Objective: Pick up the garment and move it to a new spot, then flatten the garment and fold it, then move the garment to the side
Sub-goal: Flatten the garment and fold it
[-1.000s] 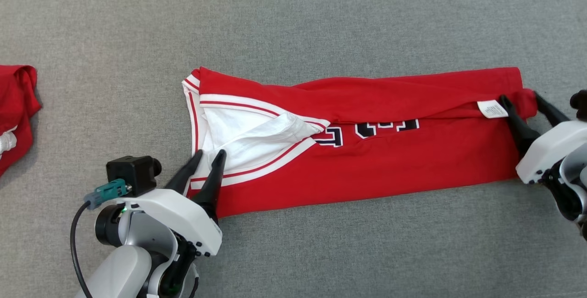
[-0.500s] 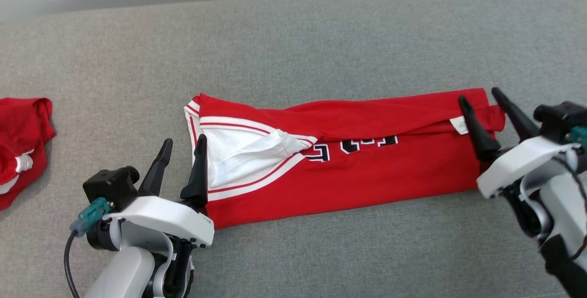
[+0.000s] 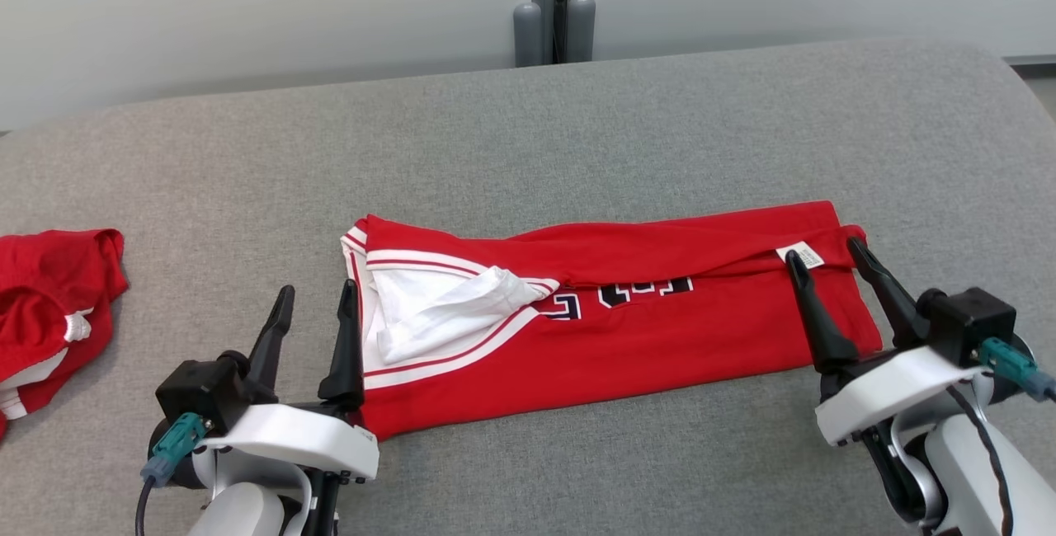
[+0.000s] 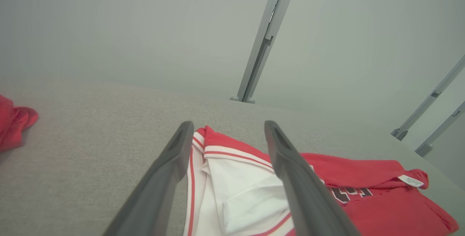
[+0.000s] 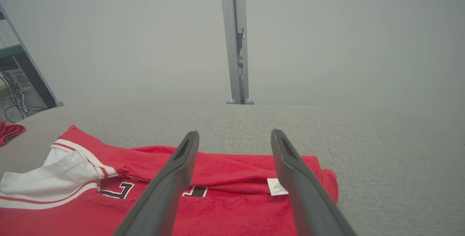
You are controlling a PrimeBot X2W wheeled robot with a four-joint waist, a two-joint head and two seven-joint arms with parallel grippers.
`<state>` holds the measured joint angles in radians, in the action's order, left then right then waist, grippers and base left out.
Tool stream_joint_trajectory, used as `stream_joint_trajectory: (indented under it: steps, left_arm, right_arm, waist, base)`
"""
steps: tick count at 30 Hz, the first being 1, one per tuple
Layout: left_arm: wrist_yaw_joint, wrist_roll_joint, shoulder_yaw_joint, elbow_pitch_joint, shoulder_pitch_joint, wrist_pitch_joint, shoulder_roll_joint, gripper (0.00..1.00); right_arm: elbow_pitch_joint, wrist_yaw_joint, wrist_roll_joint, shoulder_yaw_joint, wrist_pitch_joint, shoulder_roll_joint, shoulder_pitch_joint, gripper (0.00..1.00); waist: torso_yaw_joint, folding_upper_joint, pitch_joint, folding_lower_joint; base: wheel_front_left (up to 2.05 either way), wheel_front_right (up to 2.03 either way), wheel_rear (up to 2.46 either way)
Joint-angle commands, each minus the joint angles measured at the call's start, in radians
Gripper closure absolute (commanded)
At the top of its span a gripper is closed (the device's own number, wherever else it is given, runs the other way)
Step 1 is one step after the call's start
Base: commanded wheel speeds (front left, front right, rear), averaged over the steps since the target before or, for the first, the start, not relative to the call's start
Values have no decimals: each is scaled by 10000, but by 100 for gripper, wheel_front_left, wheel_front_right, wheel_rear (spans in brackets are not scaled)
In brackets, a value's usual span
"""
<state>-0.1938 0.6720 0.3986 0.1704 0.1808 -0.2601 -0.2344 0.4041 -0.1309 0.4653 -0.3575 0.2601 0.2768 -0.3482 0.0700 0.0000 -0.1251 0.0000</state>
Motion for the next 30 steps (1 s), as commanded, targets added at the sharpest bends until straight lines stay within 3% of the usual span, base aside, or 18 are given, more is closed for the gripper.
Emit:
stream_joint_trajectory:
  steps: [1, 7, 16, 30]
  left_arm:
    - [22, -157, -94, 2, -95, -40, 6, 0]
    - [434, -1666, -1134, -274, -860, -48, 680, 0]
    - [1169, -3077, -2325, -573, -2051, -49, 1457, 0]
    - [1905, -4254, -3089, -307, -2526, -50, 1806, 0]
  right_arm:
    - [-81, -2, -145, 102, 49, -2, 120, 0]
    - [-1156, -1, -912, 1032, 49, -524, 1319, 0]
    - [-1846, -2, -1317, 1491, 49, -906, 2583, 0]
    - [-1955, -2, -1333, 1424, 50, -1057, 3150, 0]
  waist:
    - [-18, 0, 88, 0]
    - [-46, 0, 527, 0]
    - [5, 0, 1224, 0]
    - [-1, 0, 1456, 0]
  base:
    - [0, 0, 0]
    - [0, 0, 0]
    - [0, 0, 0]
    - [0, 0, 0]
